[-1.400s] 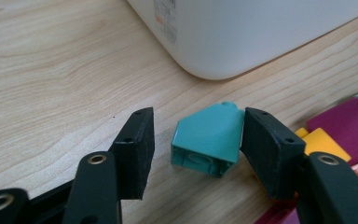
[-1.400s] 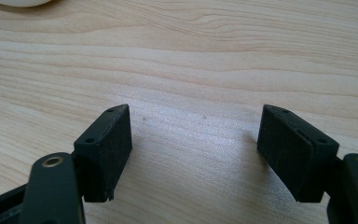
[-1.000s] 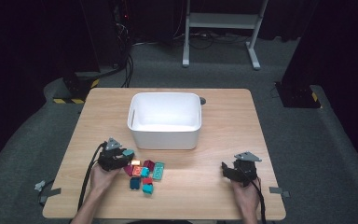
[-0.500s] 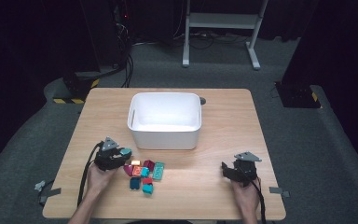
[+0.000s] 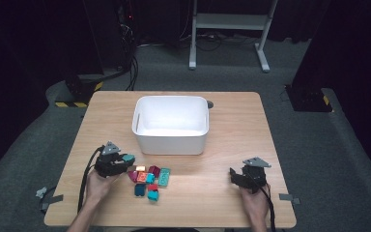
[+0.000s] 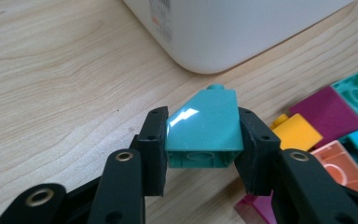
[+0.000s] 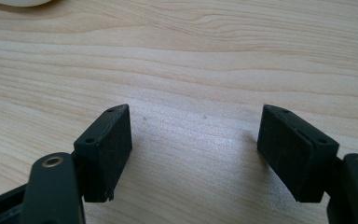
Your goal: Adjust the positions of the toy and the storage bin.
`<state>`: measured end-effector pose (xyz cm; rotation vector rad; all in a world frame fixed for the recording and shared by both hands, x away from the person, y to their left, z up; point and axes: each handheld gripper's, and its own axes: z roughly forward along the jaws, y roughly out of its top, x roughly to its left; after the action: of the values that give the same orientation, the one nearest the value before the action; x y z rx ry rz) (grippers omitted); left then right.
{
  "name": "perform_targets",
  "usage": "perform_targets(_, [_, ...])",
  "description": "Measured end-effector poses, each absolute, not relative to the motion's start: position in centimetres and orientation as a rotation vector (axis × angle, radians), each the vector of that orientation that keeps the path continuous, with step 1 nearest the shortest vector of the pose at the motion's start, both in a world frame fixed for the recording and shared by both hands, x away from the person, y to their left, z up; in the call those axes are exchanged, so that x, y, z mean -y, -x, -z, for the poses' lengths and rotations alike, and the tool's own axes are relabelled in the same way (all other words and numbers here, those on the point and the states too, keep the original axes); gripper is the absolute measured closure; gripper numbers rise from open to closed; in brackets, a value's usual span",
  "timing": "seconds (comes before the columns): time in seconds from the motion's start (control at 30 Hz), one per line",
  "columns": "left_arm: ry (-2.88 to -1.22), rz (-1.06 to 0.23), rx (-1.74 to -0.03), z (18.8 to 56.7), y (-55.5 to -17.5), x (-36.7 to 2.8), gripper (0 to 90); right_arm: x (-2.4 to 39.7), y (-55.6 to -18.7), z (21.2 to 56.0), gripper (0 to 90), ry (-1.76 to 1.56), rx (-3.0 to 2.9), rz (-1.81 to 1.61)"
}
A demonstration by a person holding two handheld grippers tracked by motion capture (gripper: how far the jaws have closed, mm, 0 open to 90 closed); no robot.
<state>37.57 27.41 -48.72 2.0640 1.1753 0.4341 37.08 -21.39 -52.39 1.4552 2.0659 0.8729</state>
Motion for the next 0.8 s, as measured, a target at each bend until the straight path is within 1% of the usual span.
perform_targets(0.3, [-2.069, -0.408, -1.177, 47.2, -37.1, -28.1, 58.8, 21.4, -37.1, 52.4, 26.2, -1.451, -2.067, -0.873])
perform_targets(0.8, [-2.046, -0.352, -1.167, 43.8, -37.3, -28.8, 58.7, 21.4, -37.0, 52.4, 26.2, -1.447, -2.069, -0.873])
